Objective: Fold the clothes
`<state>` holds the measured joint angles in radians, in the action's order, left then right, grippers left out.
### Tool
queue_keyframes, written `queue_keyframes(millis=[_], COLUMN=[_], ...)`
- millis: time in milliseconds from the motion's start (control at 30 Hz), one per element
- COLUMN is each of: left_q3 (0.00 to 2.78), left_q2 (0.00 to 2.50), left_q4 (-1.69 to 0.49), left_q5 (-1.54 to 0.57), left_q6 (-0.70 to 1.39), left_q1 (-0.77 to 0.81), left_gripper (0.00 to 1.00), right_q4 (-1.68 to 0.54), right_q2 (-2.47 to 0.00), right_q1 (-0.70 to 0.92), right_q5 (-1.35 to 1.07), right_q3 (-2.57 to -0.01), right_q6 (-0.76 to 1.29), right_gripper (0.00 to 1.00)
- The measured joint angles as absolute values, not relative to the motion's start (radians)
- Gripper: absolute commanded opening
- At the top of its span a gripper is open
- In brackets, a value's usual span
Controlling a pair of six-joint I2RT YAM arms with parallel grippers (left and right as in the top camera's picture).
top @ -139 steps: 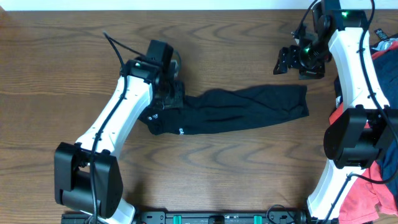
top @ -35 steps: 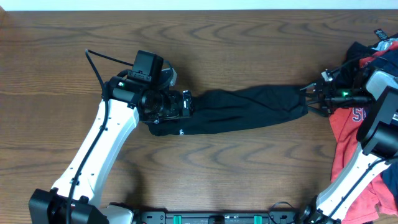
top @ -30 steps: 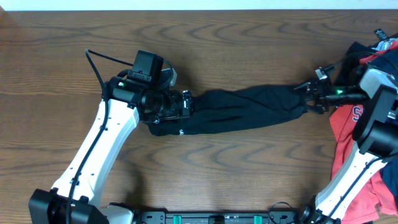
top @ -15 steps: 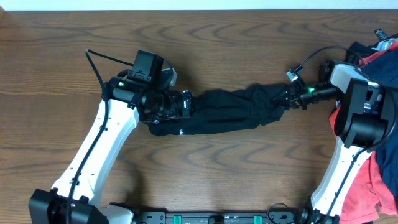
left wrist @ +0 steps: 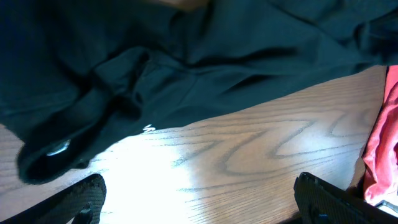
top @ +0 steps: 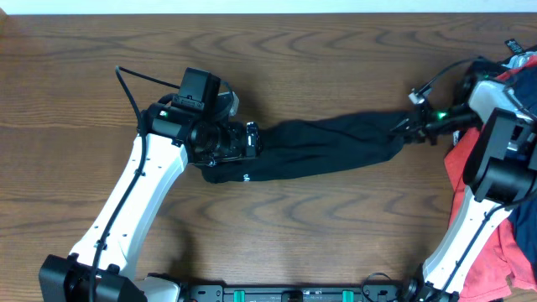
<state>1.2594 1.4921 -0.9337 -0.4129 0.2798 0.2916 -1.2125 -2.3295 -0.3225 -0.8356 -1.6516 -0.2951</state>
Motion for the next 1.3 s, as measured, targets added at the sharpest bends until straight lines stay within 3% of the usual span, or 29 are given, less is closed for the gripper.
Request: queue_keyframes(millis=[400,900,1300], left_q3=[1.259,1.259,1.259], left_q2=[1.492,1.492,1.492], left_q4=[-0.933,-0.925,-0.900], left_q5=[-0.413,-0.413,-0.413], left_q6=[0.280,0.280,0.279], left_q1=[0.292,0.292,0.292], left_gripper=[0.98,0.98,0.98], right_q4=[-1.372,-1.478,-1.505], right_q2=[-2.247,-2.247,-2.247], right_q1=[-0.340,-0.483,-0.315], right_q5=[-0.710,-0.634,-0.618], right_q3=[-1.882,-1.947,-1.961], right_q6=[-0.268,-0.254,-0.254], right_gripper=[0.01,0.01,0.01])
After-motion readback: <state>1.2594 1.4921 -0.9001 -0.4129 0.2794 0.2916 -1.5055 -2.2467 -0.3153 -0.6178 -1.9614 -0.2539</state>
